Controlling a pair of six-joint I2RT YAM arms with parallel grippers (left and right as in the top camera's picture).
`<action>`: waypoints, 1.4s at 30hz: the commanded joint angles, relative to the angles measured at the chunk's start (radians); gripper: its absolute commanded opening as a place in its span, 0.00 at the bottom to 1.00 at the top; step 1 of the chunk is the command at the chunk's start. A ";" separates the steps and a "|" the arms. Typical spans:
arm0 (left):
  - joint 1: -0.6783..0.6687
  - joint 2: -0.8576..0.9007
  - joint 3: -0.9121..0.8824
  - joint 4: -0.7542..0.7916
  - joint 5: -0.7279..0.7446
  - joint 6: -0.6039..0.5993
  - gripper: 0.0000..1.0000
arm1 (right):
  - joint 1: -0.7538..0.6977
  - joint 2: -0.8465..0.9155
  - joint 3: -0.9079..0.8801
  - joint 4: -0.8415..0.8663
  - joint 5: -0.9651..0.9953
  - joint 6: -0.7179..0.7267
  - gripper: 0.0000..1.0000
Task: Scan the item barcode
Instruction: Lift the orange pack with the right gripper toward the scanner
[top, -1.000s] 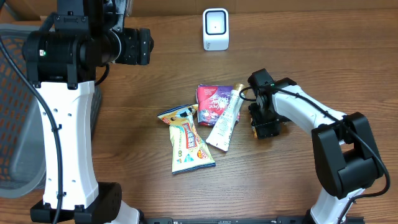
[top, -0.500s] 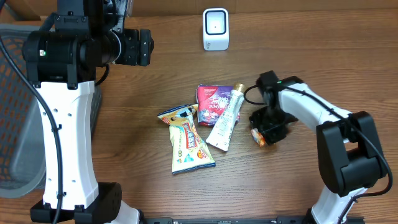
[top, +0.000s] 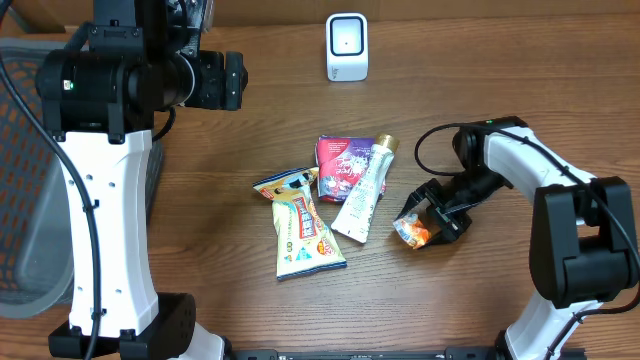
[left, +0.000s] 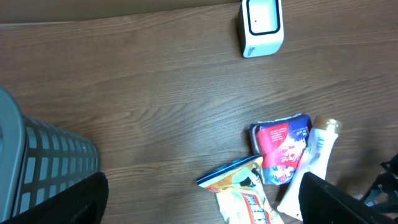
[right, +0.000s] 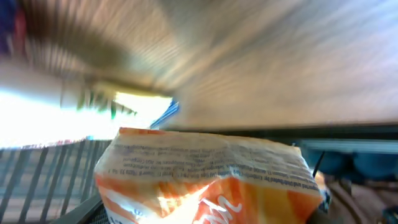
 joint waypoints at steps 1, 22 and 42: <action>0.002 0.009 0.011 0.000 -0.009 0.016 0.90 | -0.003 0.005 0.007 -0.042 -0.187 -0.141 0.64; 0.003 0.009 0.010 -0.004 -0.009 0.016 0.94 | -0.003 0.005 0.007 -0.008 -0.335 -0.298 0.64; 0.003 0.009 0.010 -0.003 -0.113 0.016 1.00 | -0.003 -0.010 0.411 0.240 0.169 -0.331 0.58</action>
